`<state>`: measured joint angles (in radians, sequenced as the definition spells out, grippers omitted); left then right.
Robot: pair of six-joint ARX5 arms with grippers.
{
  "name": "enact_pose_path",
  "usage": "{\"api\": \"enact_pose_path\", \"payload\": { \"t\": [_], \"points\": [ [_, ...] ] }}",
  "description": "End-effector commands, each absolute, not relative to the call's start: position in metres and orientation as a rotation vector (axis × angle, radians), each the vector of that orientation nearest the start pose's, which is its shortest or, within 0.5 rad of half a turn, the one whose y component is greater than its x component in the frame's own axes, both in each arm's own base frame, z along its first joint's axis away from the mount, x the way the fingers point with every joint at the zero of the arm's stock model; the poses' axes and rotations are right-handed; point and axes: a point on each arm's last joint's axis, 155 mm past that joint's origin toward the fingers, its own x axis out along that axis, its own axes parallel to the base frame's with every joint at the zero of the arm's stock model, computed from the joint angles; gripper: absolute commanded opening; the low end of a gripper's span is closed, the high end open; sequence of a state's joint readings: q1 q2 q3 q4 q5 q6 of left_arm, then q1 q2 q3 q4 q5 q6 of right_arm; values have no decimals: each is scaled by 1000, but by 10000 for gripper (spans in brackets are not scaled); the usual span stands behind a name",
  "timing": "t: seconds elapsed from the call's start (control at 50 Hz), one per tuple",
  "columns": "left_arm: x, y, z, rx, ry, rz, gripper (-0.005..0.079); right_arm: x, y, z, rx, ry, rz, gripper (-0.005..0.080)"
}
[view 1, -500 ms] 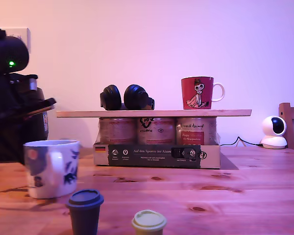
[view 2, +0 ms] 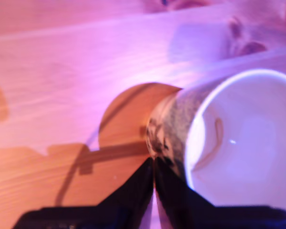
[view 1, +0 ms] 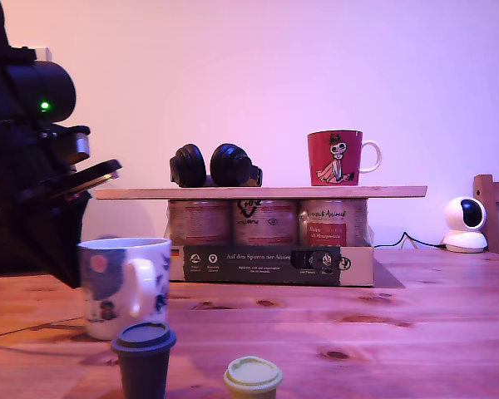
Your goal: Slide the blue coffee cup to the right
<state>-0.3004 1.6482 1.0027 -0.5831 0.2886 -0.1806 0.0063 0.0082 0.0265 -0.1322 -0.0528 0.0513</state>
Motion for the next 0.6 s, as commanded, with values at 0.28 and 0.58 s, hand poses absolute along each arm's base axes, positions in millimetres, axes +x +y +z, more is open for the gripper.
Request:
{"api": "enact_pose_path", "payload": {
  "t": [0.28, 0.58],
  "points": [
    [329, -180, 40, -155, 1242, -435, -21, 249, 10, 150, 55, 90, 51, -12],
    [325, -197, 39, -142, 1236, -471, -20, 249, 10, 150, 55, 90, 51, -12]
  ]
}}
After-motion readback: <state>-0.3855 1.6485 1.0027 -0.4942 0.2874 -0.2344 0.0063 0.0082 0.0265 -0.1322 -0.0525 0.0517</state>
